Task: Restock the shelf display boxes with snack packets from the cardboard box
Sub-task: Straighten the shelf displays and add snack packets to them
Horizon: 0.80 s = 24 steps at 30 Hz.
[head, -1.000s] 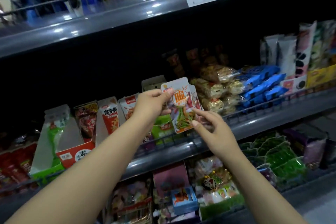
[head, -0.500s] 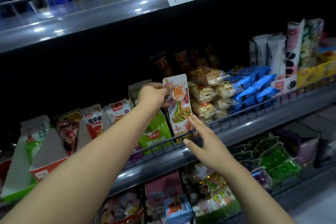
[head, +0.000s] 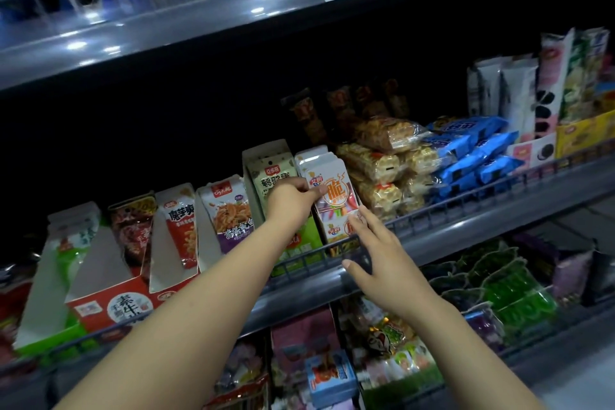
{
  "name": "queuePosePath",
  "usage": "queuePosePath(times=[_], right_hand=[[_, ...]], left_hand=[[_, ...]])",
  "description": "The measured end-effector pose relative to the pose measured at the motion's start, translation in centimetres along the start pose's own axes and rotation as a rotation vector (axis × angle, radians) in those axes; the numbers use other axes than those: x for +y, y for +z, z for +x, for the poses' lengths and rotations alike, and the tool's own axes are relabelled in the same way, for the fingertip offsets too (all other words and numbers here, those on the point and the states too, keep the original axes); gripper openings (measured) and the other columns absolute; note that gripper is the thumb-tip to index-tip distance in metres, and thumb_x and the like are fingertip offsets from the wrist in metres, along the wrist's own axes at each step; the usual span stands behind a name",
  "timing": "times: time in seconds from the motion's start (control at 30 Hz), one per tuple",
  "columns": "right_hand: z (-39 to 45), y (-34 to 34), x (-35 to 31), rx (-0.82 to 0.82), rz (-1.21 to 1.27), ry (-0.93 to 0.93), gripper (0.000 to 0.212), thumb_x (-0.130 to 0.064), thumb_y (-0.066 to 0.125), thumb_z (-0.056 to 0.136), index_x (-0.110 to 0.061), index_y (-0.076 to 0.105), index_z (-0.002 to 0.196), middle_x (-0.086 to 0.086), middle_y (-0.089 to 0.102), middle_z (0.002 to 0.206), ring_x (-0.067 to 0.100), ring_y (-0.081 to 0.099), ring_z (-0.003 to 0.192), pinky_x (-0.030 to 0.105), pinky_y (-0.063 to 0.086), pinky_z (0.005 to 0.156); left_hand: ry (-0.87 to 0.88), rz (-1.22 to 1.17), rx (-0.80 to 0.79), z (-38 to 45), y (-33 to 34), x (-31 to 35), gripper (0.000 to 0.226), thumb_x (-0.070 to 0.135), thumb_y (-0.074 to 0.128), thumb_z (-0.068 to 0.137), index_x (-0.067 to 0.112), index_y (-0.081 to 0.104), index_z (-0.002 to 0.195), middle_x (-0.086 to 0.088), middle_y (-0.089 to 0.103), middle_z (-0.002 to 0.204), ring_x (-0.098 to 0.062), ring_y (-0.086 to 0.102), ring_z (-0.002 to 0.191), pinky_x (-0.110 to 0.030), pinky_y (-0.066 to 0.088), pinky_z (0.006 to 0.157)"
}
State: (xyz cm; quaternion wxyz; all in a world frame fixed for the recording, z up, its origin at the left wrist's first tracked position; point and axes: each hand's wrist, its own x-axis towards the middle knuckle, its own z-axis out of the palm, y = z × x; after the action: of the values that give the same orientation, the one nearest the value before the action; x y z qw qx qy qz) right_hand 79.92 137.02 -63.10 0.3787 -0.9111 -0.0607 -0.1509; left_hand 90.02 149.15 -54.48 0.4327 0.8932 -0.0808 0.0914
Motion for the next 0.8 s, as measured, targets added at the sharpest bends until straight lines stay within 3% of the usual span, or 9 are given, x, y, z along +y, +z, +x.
queuePosePath(times=[0.1, 0.17, 0.23, 0.3, 0.4, 0.6, 0.7, 0.8], right_hand=[[-0.2, 0.2, 0.0, -0.003, 0.001, -0.004, 0.069, -0.039, 0.048, 0.095, -0.033, 0.007, 0.150, -0.028, -0.015, 0.150, 0.006, 0.000, 0.143, 0.033, 0.022, 0.113], [-0.4, 0.3, 0.1, 0.001, -0.005, -0.013, 0.069, -0.038, 0.047, 0.095, -0.034, 0.006, 0.150, -0.026, -0.015, 0.152, 0.007, -0.001, 0.143, 0.034, 0.020, 0.114], [-0.7, 0.4, 0.0, 0.011, -0.007, -0.026, 0.068, -0.038, 0.047, 0.095, -0.034, 0.007, 0.150, -0.023, -0.012, 0.154, 0.007, 0.000, 0.144, 0.034, 0.020, 0.115], [-1.1, 0.6, -0.2, 0.026, -0.003, -0.041, 0.066, -0.038, 0.046, 0.095, -0.033, 0.009, 0.150, -0.020, -0.005, 0.155, 0.006, 0.003, 0.143, 0.031, 0.019, 0.113], [-1.7, 1.2, -0.8, 0.057, 0.006, -0.068, 0.062, -0.039, 0.047, 0.095, -0.032, 0.017, 0.149, -0.018, 0.010, 0.155, 0.005, 0.009, 0.142, 0.025, 0.019, 0.111], [-3.6, 3.6, -2.2, 0.053, -0.018, -0.043, 0.053, -0.036, 0.049, 0.094, -0.026, 0.033, 0.144, -0.009, 0.037, 0.145, 0.011, 0.034, 0.132, 0.027, 0.033, 0.105], [-5.0, 5.2, -2.6, -0.021, -0.029, 0.029, 0.052, -0.036, 0.050, 0.093, -0.025, 0.035, 0.142, -0.005, 0.040, 0.142, 0.014, 0.043, 0.126, 0.029, 0.039, 0.100], [-6.9, 7.5, -2.2, -0.120, -0.099, 0.048, 0.049, -0.034, 0.051, 0.093, -0.023, 0.039, 0.139, 0.000, 0.046, 0.137, 0.018, 0.048, 0.121, 0.030, 0.041, 0.097]], left_hand=[[0.053, -0.027, 0.023, -0.6, 0.2, -0.1, 0.026, 0.033, 0.068, 0.084, 0.012, 0.059, 0.070, 0.000, 0.055, 0.066, -0.015, 0.045, 0.057, -0.024, 0.033, 0.054], [0.100, -0.058, 0.074, -1.4, 0.3, 0.1, 0.018, 0.031, 0.068, 0.084, 0.013, 0.066, 0.088, 0.005, 0.059, 0.075, -0.010, 0.051, 0.066, -0.021, 0.036, 0.055], [0.085, -0.139, 0.125, -2.6, 0.3, 0.1, 0.028, 0.030, 0.067, 0.085, 0.014, 0.061, 0.108, 0.009, 0.055, 0.080, -0.003, 0.050, 0.070, -0.015, 0.037, 0.057], [0.064, -0.236, 0.172, -4.0, 0.2, -0.2, 0.033, 0.029, 0.067, 0.085, 0.016, 0.057, 0.114, 0.009, 0.054, 0.082, -0.001, 0.050, 0.072, -0.014, 0.040, 0.061], [0.120, -0.323, 0.244, -6.7, -0.1, -1.5, 0.028, 0.026, 0.066, 0.086, 0.019, 0.056, 0.111, 0.006, 0.057, 0.090, -0.004, 0.053, 0.080, -0.015, 0.046, 0.073], [0.151, -0.403, 0.251, -13.9, 0.5, -5.9, 0.010, 0.017, 0.055, 0.093, 0.021, 0.060, 0.101, 0.005, 0.062, 0.096, 0.000, 0.057, 0.083, -0.006, 0.043, 0.071], [0.073, -0.406, 0.223, -17.5, 1.3, -9.0, 0.013, 0.020, 0.051, 0.095, 0.029, 0.060, 0.099, 0.009, 0.063, 0.097, 0.001, 0.059, 0.085, -0.008, 0.044, 0.072], [-0.026, -0.421, 0.229, -20.3, 1.9, -12.7, 0.015, 0.020, 0.049, 0.096, 0.029, 0.060, 0.099, 0.007, 0.064, 0.097, -0.006, 0.060, 0.084, -0.019, 0.048, 0.076]])
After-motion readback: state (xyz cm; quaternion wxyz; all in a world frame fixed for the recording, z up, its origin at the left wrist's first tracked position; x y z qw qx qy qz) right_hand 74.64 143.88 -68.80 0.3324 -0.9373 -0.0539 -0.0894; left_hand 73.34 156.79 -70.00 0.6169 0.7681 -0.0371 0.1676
